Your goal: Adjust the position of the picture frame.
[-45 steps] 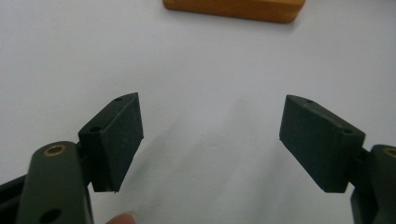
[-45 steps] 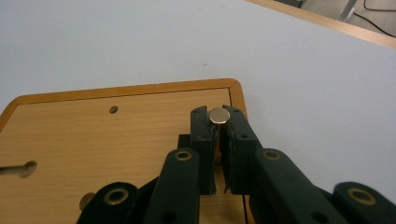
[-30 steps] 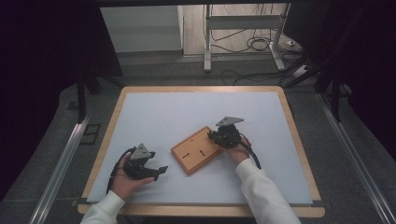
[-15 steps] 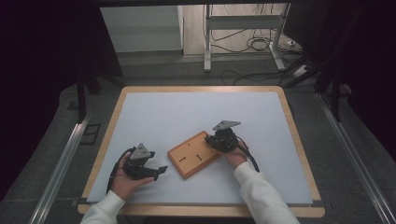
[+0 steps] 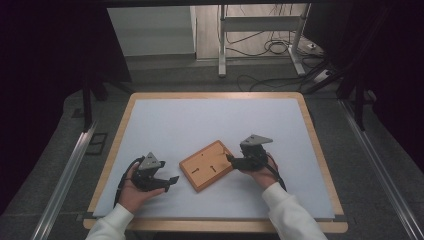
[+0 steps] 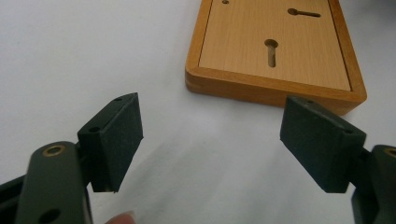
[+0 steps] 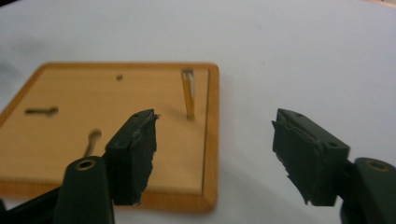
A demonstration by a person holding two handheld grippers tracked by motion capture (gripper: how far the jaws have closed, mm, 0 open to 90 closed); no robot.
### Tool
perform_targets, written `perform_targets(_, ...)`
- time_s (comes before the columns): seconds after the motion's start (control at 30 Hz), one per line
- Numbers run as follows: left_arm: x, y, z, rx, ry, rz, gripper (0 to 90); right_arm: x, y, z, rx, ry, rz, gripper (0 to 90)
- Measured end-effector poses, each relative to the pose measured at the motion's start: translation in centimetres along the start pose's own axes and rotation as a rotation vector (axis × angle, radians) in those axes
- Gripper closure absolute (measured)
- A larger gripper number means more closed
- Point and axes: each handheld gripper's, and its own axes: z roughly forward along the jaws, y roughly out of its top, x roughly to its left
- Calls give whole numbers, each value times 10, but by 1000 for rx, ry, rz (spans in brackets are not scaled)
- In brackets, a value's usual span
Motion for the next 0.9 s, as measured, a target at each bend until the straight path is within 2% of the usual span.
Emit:
perform_targets(0.03, 0, 0, 0, -6, 3, -7, 206, 0, -8, -10, 1, 5, 16, 277)
perform_targets(0.07, 0, 0, 0, -6, 3, -7, 206, 0, -8, -10, 1, 5, 16, 277)
perform_targets(0.23, 2, 0, 0, -9, 8, -12, 208, 2, -26, -36, 5, 5, 18, 249)
perform_targets(0.27, 2, 0, -1, -11, 9, -12, 209, 4, -33, -48, 4, -6, 10, 243)
perform_targets(0.33, 3, 0, -1, -12, 12, -13, 209, 4, -35, -52, 4, -11, 9, 239)
perform_targets(0.37, 3, 0, -2, -13, 12, -14, 211, 5, -40, -59, -2, -17, 13, 239)
perform_targets(0.4, 4, -1, -2, -14, 11, -14, 212, 5, -50, -70, -4, -20, 38, 235)
perform_targets(0.43, 4, -1, -2, -14, 11, -14, 213, 5, -50, -70, -4, -20, 38, 235)
perform_targets(0.47, 4, -1, -2, -14, 13, -13, 213, 6, -60, -80, -5, -28, 53, 234)
perform_targets(0.53, 4, -2, -2, -13, 13, -13, 214, 6, -70, -89, -4, -39, 60, 233)
perform_targets(0.6, 5, -2, -2, -10, 15, -12, 215, 5, -76, -96, -1, -47, 63, 232)
perform_targets(0.8, 5, -1, 0, -5, 17, -7, 218, 0, -80, -99, -2, -66, 76, 229)
perform_targets(0.9, 6, -1, -2, -7, 20, -13, 339, 0, -80, -97, 4, -63, 69, 227)
